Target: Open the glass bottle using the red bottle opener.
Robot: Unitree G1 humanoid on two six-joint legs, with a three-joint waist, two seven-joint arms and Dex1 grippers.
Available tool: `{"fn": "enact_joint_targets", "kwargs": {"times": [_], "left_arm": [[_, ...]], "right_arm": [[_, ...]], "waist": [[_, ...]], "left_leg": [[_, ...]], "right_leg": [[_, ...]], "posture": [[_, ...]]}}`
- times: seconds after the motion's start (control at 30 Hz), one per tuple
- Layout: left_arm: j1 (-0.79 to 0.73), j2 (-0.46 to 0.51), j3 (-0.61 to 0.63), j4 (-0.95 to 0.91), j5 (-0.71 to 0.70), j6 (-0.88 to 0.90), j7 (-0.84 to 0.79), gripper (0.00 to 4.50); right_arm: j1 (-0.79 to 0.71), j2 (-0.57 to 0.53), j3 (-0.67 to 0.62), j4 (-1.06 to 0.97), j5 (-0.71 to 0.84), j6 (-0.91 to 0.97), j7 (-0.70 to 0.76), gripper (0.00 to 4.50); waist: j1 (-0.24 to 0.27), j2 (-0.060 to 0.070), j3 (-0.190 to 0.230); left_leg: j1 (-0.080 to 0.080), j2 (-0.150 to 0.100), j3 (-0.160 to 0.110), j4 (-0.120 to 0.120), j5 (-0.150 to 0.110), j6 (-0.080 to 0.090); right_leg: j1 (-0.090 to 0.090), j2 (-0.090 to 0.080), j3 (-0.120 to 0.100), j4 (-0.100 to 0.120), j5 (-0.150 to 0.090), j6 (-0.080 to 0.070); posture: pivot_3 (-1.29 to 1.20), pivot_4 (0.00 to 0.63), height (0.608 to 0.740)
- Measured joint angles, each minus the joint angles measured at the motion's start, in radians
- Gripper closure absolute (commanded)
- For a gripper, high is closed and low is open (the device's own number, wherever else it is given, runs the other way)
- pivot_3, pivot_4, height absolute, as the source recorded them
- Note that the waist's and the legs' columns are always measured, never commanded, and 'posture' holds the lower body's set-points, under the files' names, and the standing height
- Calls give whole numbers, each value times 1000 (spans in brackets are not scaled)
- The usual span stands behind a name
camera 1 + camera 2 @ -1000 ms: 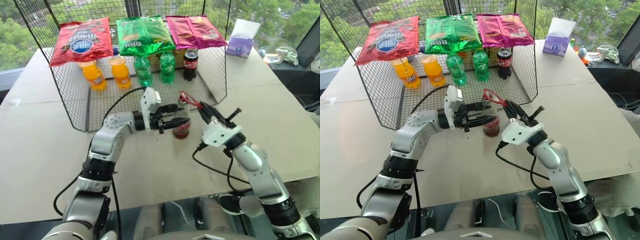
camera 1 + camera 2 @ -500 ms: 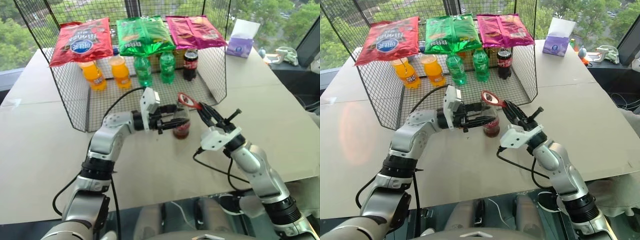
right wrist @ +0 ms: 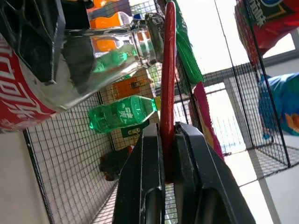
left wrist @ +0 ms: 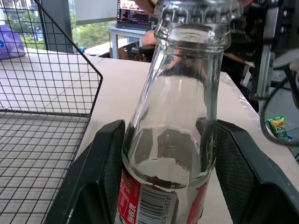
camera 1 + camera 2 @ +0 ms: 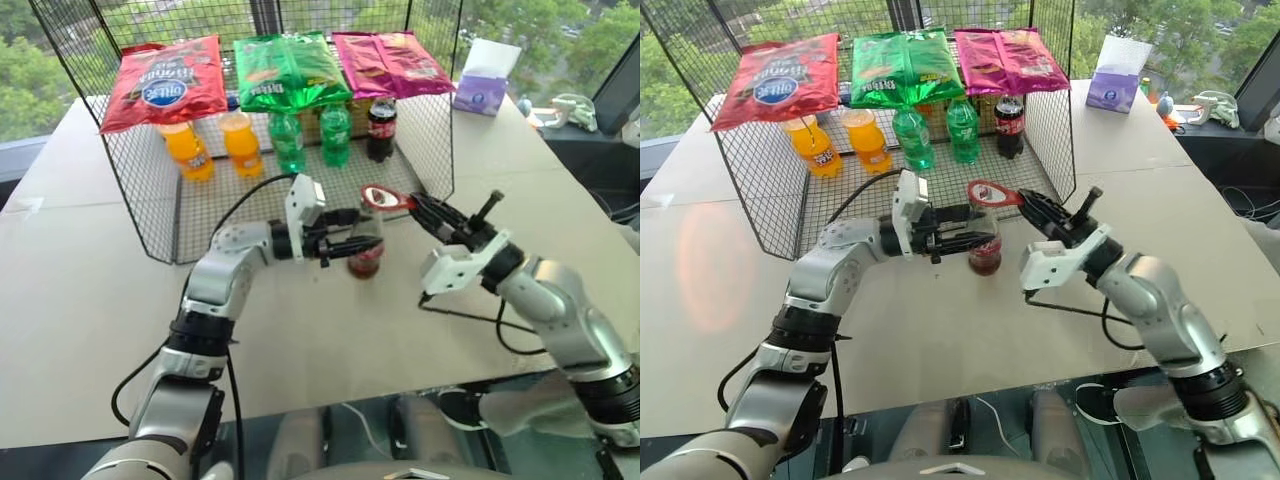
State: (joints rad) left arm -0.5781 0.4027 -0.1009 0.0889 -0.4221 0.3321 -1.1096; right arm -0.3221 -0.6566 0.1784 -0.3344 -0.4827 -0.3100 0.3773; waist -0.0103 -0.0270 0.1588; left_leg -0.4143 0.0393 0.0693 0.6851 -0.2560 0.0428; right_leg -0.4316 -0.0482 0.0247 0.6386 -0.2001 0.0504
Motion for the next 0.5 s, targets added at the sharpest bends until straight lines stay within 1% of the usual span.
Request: {"fn": "enact_joint_targets", "kwargs": {"times": [0.13,0.23,0.5], "left_arm": [[0,-6,0,3,4,-10,0,2310],[1,-7,0,3,5,-11,0,2310],[1,-13,4,-6,3,11,13,2310]], "right_arm": [[-58,-50,-4,23,41,-24,55,4500],[-64,-52,-5,32,54,-32,70,4500],[-159,-93,-5,83,84,-72,145,4500]], "waist": [[0,0,0],[3,0,0],[3,0,0]], "left_leg": [[0,0,0,0,0,0],[0,0,0,0,0,0],[0,0,0,0,0,0]], "right_leg": [[0,0,0,0,0,0],[0,0,0,0,0,0],[0,0,0,0,0,0]], "posture": [[0,150,740],[0,150,740],[0,150,740]]}}
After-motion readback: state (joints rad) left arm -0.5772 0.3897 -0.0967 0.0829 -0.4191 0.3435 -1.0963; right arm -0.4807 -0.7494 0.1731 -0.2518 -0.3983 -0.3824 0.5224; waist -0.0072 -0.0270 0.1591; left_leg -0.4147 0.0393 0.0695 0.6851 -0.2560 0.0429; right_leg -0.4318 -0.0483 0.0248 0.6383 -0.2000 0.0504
